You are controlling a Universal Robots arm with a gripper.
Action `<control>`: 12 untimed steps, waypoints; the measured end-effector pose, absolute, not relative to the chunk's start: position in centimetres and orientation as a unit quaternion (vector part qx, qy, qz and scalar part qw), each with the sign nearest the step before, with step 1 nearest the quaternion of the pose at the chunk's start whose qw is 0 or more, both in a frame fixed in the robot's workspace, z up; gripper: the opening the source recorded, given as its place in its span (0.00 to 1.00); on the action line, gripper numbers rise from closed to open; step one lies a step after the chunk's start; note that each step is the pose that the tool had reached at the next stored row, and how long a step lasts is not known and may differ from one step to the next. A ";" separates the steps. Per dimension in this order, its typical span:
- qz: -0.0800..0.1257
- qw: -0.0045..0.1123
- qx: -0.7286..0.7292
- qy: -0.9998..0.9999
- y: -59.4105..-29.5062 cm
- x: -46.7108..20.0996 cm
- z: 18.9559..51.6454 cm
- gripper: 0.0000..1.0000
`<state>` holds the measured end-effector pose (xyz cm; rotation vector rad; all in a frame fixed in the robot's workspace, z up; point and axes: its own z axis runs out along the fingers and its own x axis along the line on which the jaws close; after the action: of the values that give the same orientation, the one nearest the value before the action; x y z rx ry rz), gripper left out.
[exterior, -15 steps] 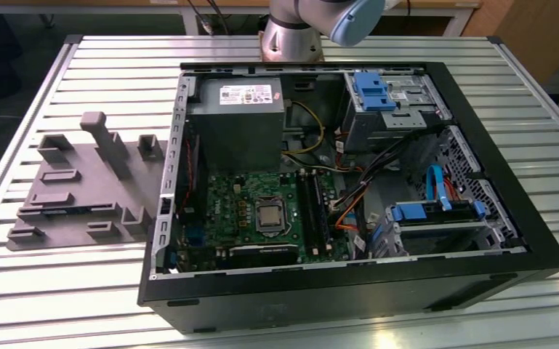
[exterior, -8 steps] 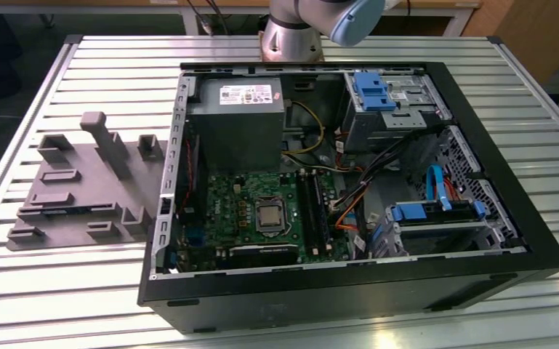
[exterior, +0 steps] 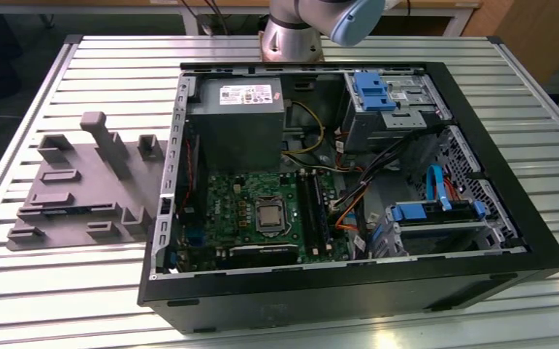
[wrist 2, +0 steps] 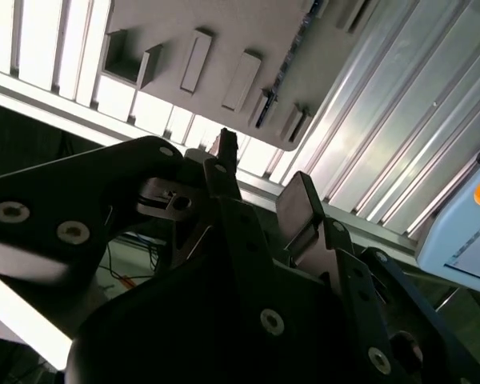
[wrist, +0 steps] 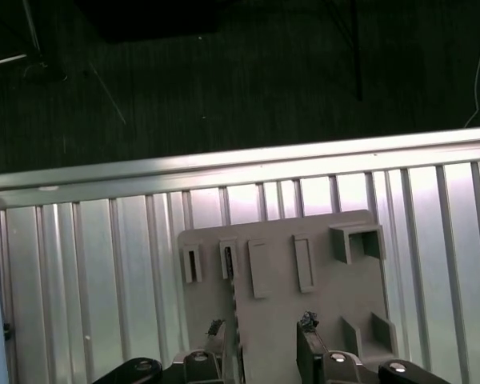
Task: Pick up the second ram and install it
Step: 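Pick up the second ram and move it above second insertion slot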
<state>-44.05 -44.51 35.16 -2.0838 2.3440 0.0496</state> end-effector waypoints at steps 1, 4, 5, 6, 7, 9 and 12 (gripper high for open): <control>0.016 0.002 -0.664 0.747 -44.5 -44.0 35.0 0.47; 0.014 0.001 -0.664 0.747 -44.5 -44.0 34.5 0.47; 0.014 0.001 -0.664 0.747 -44.5 -44.0 34.4 0.47; 0.014 0.001 -0.664 0.747 -44.5 -44.0 34.4 0.47; 0.014 0.001 -0.664 0.747 -44.5 -44.0 34.4 0.47; 0.014 0.001 -0.664 0.747 -44.5 -44.0 34.3 0.47; 0.014 0.001 -0.664 0.747 -44.5 -44.0 34.3 0.47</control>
<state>-44.04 -44.51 34.34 -2.0862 2.3467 0.0453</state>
